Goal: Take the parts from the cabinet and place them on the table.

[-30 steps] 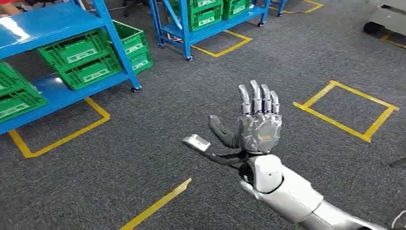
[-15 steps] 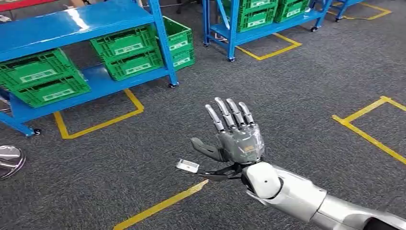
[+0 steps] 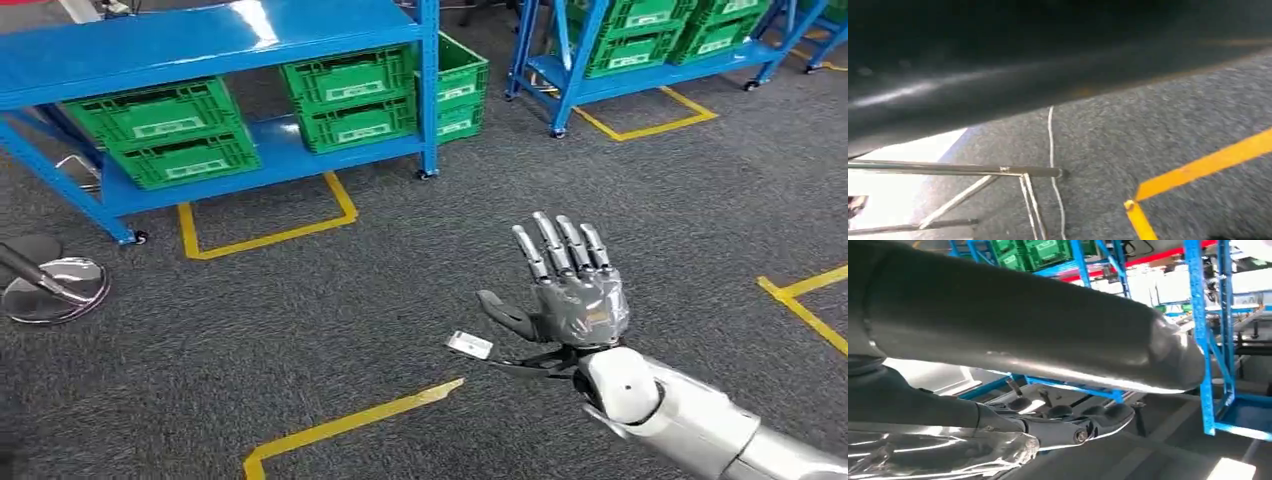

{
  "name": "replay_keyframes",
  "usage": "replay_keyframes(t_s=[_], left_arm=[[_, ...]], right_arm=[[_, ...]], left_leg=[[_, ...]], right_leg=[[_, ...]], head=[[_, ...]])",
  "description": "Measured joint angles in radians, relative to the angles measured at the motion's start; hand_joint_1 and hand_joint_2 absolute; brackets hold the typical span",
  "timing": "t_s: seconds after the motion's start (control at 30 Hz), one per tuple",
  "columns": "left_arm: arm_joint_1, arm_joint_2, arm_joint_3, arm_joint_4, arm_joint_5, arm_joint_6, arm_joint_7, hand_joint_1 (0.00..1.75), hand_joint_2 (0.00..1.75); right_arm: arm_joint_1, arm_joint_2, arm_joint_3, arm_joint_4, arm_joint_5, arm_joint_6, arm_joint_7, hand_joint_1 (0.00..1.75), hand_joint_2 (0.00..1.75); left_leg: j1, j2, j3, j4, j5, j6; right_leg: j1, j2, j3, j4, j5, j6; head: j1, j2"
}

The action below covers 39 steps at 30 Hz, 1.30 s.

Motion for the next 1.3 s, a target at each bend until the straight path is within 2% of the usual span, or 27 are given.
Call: replay_keyframes(t_s=[0.03, 0.07, 0.13, 0.17, 0.2, 0.23, 0.27, 0.3, 0.33, 0.43, 0.47, 0.53, 0.6, 0.63, 0.67, 0.7, 0.77, 0.8, 0.83, 0.97, 1.0, 1.03, 1.07, 1.1, 1.2, 1.27, 1.3], left_arm=[[-0.003, 0.002, -0.003, 0.0, -0.007, -0.005, 0.0, 0.0, 0.0], [-0.006, 0.002, -0.005, 0.0, -0.009, -0.009, -0.001, 0.0, 0.0], [-0.005, 0.002, -0.01, 0.0, -0.016, -0.016, -0.001, 0.0, 0.0], [-0.002, 0.004, -0.014, 0.0, -0.018, -0.018, -0.001, 0.0, 0.0], [0.001, 0.006, -0.018, 0.0, -0.025, -0.022, -0.001, 0.0, 0.0], [0.002, 0.008, -0.021, 0.0, -0.027, -0.024, -0.001, 0.0, 0.0], [0.002, 0.008, -0.023, 0.0, -0.027, -0.026, -0.001, 0.0, 0.0], [0.001, 0.01, -0.024, 0.0, -0.029, -0.027, -0.002, 0.0, 0.0], [-0.001, 0.013, -0.026, 0.0, -0.031, -0.028, -0.003, 0.0, 0.0], [0.006, 0.016, -0.031, 0.0, -0.041, -0.033, -0.006, 0.0, 0.0], [0.008, 0.019, -0.031, 0.0, -0.041, -0.032, -0.006, 0.0, 0.0], [0.008, 0.019, -0.036, 0.0, -0.044, -0.033, -0.008, 0.0, 0.0], [0.004, 0.021, -0.04, 0.0, -0.045, -0.034, -0.011, 0.0, 0.0], [0.004, 0.021, -0.042, 0.0, -0.047, -0.036, -0.013, 0.0, 0.0], [0.006, 0.021, -0.045, 0.0, -0.047, -0.039, -0.014, 0.0, 0.0], [0.009, 0.022, -0.045, 0.0, -0.047, -0.042, -0.014, 0.0, 0.0], [0.01, 0.025, -0.046, 0.0, -0.048, -0.042, -0.014, 0.0, 0.0], [0.01, 0.027, -0.046, 0.0, -0.048, -0.042, -0.014, 0.0, 0.0], [0.006, 0.03, -0.047, 0.0, -0.048, -0.043, -0.014, 0.0, 0.0], [0.009, 0.033, -0.047, 0.0, -0.048, -0.042, -0.014, 0.0, 0.0], [0.012, 0.033, -0.047, 0.0, -0.047, -0.042, -0.013, 0.0, 0.0], [0.011, 0.033, -0.047, 0.0, -0.044, -0.04, -0.013, 0.0, 0.0], [0.009, 0.031, -0.048, 0.0, -0.039, -0.04, -0.013, 0.0, 0.0], [0.01, 0.03, -0.049, 0.0, -0.037, -0.039, -0.013, 0.0, 0.0], [0.011, 0.03, -0.049, 0.0, -0.036, -0.039, -0.013, 0.0, 0.0], [0.009, 0.03, -0.049, 0.0, -0.033, -0.039, -0.022, 0.0, 0.0], [0.008, 0.03, -0.049, 0.0, -0.029, -0.04, -0.028, 0.0, 0.0]], right_arm=[[0.011, -0.009, -0.013, -0.013, 0.0, 0.001, 0.0, 0.0, 0.0], [0.022, -0.021, -0.02, -0.015, 0.0, 0.002, 0.0, 0.0, 0.0], [0.054, -0.043, -0.035, -0.018, 0.0, 0.002, 0.0, 0.0, 0.0], [0.074, -0.05, -0.044, -0.021, 0.0, 0.0, 0.0, 0.0, 0.0], [0.09, -0.057, -0.055, -0.025, 0.0, -0.001, 0.0, 0.0, 0.0], [0.099, -0.061, -0.065, -0.026, 0.0, -0.001, 0.0, 0.0, 0.0], [0.105, -0.066, -0.074, -0.029, 0.0, -0.002, 0.0, 0.0, 0.0], [0.112, -0.071, -0.082, -0.032, 0.0, -0.003, 0.0, 0.0, 0.0], [0.12, -0.072, -0.087, -0.033, 0.0, -0.003, 0.0, 0.0, 0.0], [0.152, -0.076, -0.108, -0.035, 0.0, -0.004, 0.0, 0.0, 0.0], [0.156, -0.076, -0.112, -0.035, 0.0, -0.004, 0.0, 0.0, 0.0], [0.164, -0.077, -0.122, -0.04, 0.0, -0.005, 0.0, 0.0, 0.0], [0.18, -0.077, -0.129, -0.04, 0.0, -0.006, 0.0, 0.0, 0.0], [0.189, -0.077, -0.131, -0.039, 0.0, -0.007, 0.0, 0.0, 0.0], [0.197, -0.077, -0.135, -0.039, 0.0, -0.008, 0.0, 0.0, 0.0], [0.204, -0.077, -0.139, -0.038, 0.0, -0.008, 0.0, 0.0, 0.0], [0.216, -0.077, -0.147, -0.037, 0.0, -0.008, 0.0, 0.0, 0.0], [0.22, -0.077, -0.152, -0.037, 0.0, -0.009, 0.0, 0.0, 0.0], [0.224, -0.076, -0.155, -0.037, 0.0, -0.008, 0.0, 0.0, 0.0], [0.236, -0.061, -0.161, -0.032, 0.0, -0.009, -0.001, 0.0, 0.0], [0.247, -0.05, -0.162, -0.029, 0.0, -0.009, -0.002, 0.0, 0.0], [0.262, -0.035, -0.163, -0.029, 0.001, -0.009, -0.011, 0.0, 0.0], [0.283, -0.003, -0.17, -0.017, -0.004, -0.009, -0.047, 0.0, 0.0], [0.309, 0.031, -0.184, -0.002, -0.041, -0.009, -0.109, 0.0, 0.0], [0.37, 0.177, -0.321, 0.122, -0.312, -0.008, -0.488, 0.0, 0.0], [0.344, 0.259, -0.474, 0.34, -0.611, 0.004, -0.717, 0.0, 0.0], [0.317, 0.285, -0.542, 0.466, -0.712, 0.007, -0.787, 0.0, 0.0]], left_leg=[[0.003, -0.011, 0.0, 0.0, 0.001, 0.006], [0.004, -0.024, 0.0, 0.0, 0.0, 0.007], [0.004, -0.052, 0.0, 0.0, 0.0, 0.008], [0.005, -0.067, 0.002, 0.0, 0.0, 0.007], [0.007, -0.083, 0.004, 0.002, -0.001, 0.006], [0.008, -0.096, 0.006, 0.003, -0.002, 0.003], [0.011, -0.107, 0.007, 0.006, -0.005, -0.002], [0.012, -0.119, 0.005, 0.011, -0.009, -0.009], [0.008, -0.13, -0.003, 0.024, -0.013, -0.017], [0.017, -0.157, -0.011, 0.018, -0.004, -0.032], [0.017, -0.163, -0.013, 0.022, -0.008, -0.036], [0.012, -0.073, -0.041, 0.085, -0.057, -0.046], [0.016, -0.044, -0.118, 0.243, -0.134, -0.051], [0.017, -0.04, -0.152, 0.31, -0.155, -0.051], [0.017, -0.04, -0.161, 0.329, -0.152, -0.051], [0.017, -0.039, -0.149, 0.305, -0.125, -0.048], [0.013, -0.026, -0.069, 0.153, -0.036, -0.035], [0.005, 0.006, -0.022, 0.069, -0.003, -0.022], [-0.004, 0.032, -0.007, 0.039, -0.018, -0.018], [-0.005, 0.006, -0.003, 0.014, -0.016, -0.008], [-0.002, 0.003, 0.011, 0.002, -0.007, -0.017], [0.003, 0.002, 0.018, -0.002, -0.008, -0.026], [0.003, -0.004, 0.02, -0.003, -0.012, -0.023], [0.004, -0.007, 0.025, -0.003, -0.017, -0.02], [0.0, -0.007, 0.023, -0.002, -0.019, -0.02], [-0.002, -0.006, 0.022, -0.002, -0.019, -0.019], [-0.002, -0.006, 0.023, -0.002, -0.019, -0.018]], right_leg=[[-0.003, 0.037, -0.027, 0.059, -0.033, 0.003], [-0.005, 0.048, -0.063, 0.13, -0.065, 0.006], [-0.007, 0.051, -0.143, 0.271, -0.11, 0.015], [-0.01, 0.051, -0.155, 0.281, -0.097, 0.018], [-0.014, 0.051, -0.144, 0.242, -0.058, 0.021], [-0.018, 0.054, -0.115, 0.17, -0.01, 0.025], [-0.024, 0.068, -0.074, 0.082, 0.038, 0.029], [-0.034, 0.109, -0.042, 0.007, 0.056, 0.036], [-0.034, 0.135, -0.023, -0.018, 0.041, 0.032], [-0.024, 0.107, -0.023, -0.008, 0.042, 0.011], [-0.031, 0.095, -0.02, -0.014, 0.045, 0.005], [-0.027, 0.075, -0.016, -0.015, 0.043, -0.007], [-0.02, 0.047, -0.016, -0.015, 0.04, -0.012], [-0.018, 0.033, -0.016, -0.015, 0.039, -0.015], [-0.017, 0.022, -0.015, -0.014, 0.037, -0.016], [-0.015, 0.011, -0.013, -0.014, 0.036, -0.016], [-0.012, -0.01, -0.004, -0.014, 0.03, -0.016], [-0.011, -0.019, 0.002, -0.015, 0.027, -0.015], [-0.005, -0.027, 0.003, -0.013, 0.022, -0.01], [-0.003, -0.056, 0.013, -0.031, 0.024, 0.006], [-0.003, -0.035, 0.008, -0.028, 0.02, 0.004], [-0.002, -0.027, 0.017, -0.044, 0.026, -0.037], [0.001, -0.027, 0.024, -0.046, 0.006, -0.06], [0.001, -0.028, 0.03, -0.046, 0.012, -0.053], [-0.003, -0.026, 0.042, -0.05, 0.023, -0.028], [-0.005, -0.025, 0.041, -0.053, 0.023, -0.017], [-0.006, -0.026, 0.04, -0.054, 0.023, -0.017]], head=[[0.001, 0.0], [0.007, 0.0], [0.009, 0.0], [0.009, 0.0], [0.008, 0.0], [0.008, 0.0], [0.008, 0.0], [0.009, 0.0], [0.01, 0.0], [0.009, 0.0], [0.01, 0.0], [-0.001, 0.0], [0.001, 0.0], [0.002, 0.0], [0.001, 0.0], [0.001, 0.0], [0.002, 0.0], [0.001, 0.0], [0.003, 0.0], [0.004, 0.0], [0.005, 0.0], [0.009, 0.0], [0.011, 0.0], [0.011, 0.0], [0.01, 0.0], [0.01, 0.0], [0.011, 0.0]])
